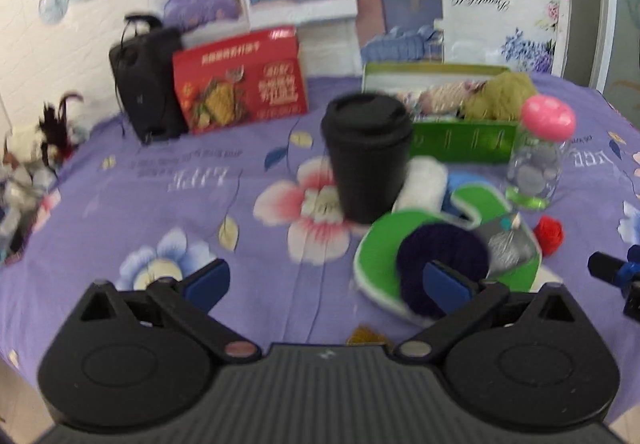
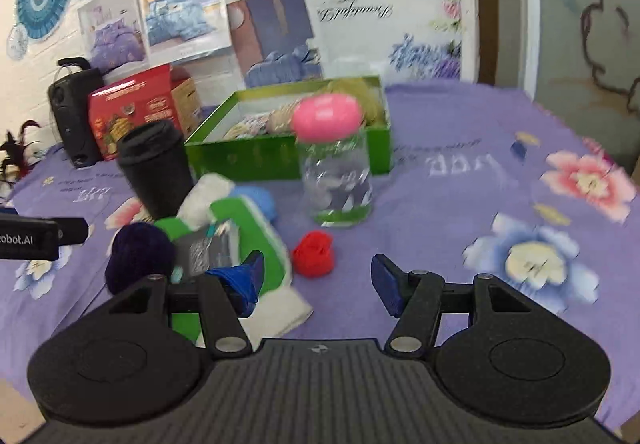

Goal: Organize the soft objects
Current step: 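Move the right tool toward the dark purple yarn ball on the green pad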

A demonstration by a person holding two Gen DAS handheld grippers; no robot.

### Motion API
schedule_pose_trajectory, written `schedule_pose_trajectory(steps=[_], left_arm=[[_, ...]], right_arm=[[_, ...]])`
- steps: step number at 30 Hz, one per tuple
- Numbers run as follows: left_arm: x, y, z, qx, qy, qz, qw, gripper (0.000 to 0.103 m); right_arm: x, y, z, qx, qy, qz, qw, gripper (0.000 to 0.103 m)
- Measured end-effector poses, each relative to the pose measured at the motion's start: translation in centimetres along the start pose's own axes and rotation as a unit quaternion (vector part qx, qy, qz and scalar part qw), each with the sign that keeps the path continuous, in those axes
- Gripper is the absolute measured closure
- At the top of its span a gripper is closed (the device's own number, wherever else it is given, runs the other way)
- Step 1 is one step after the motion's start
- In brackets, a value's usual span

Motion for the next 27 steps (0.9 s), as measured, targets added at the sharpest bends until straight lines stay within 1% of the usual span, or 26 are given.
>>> schedule_pose_trajectory(steps=[3,4,7,10,13,14,16,18,19,20,22,24,25,27], left_arm=[[1.6,-0.8,-2.1,0.029,0.01,-0.014,0.9994,0.0],[1.9,-1.0,-2.4,0.036,0.012,-0.014,0.9992,0.0],[2.0,-1.1,-2.2,0.025,0.003,-0.004,0.9997,0.0],[2.5,-0.7,-1.5,0.01,-0.003,0.021,0.9997,0.0],[4.0,-0.3,-0.7,-0.004,-0.003,0.053,0.9986,0.0],[4.8,-0.3,-0.4,-0.007,-0.002,0.066,0.9978,0.0],[5.9,-0.2,-0.2,-0.009,0.006,0.079,0.9968,0.0],[6.9,-0.4,0.0,-0.007,0.019,0.086,0.9961,0.0],[7.2,-0.5,0.1,-0.004,0.024,0.083,0.9962,0.0],[7.3,-0.7,0.1,-0.001,0.027,0.078,0.9966,0.0],[7.1,-1.1,0.1,0.007,0.031,0.063,0.9975,0.0],[6.4,-1.3,0.0,0.014,0.026,0.035,0.9989,0.0],[5.9,-1.3,-0.1,0.017,0.023,0.019,0.9994,0.0],[4.6,-1.4,-0.3,0.026,0.016,-0.01,0.9995,0.0]], right_arm=[[0.8,-0.4,-1.3,0.015,0.022,-0.001,1.0,0.058],[1.1,-0.5,-1.4,0.018,0.027,0.004,0.999,0.058],[2.6,-1.1,-1.1,0.017,0.039,0.035,0.998,0.058],[5.4,-1.3,0.0,0.004,0.075,0.069,0.995,0.058],[8.9,-1.2,1.1,-0.021,0.109,0.11,0.988,0.058],[9.9,-1.5,1.3,-0.023,0.118,0.118,0.986,0.058],[11.7,-2.7,1.5,-0.02,0.141,0.112,0.983,0.057],[12.7,-4.0,1.5,-0.039,0.157,0.086,0.983,0.057],[13.0,-5.0,1.5,-0.029,0.164,0.07,0.984,0.057],[13.3,-5.8,1.4,-0.012,0.176,0.067,0.982,0.057],[13.0,-6.3,1.1,-0.009,0.187,0.072,0.98,0.057],[11.6,-5.4,1.1,-0.011,0.172,0.062,0.983,0.057],[10.6,-4.5,1.1,-0.018,0.164,0.052,0.985,0.056],[8.5,-2.9,0.9,-0.015,0.16,0.026,0.987,0.055]])
Point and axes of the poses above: each gripper's, at about its wrist camera, not at the fingertips, and y roughly against the way its jaws point, x to its left, z to its top, the point moved 2 cm from there along -y, roughly the way its jaws point, and after that the axes turned 2 degrees about z, right-handed, at the moved point
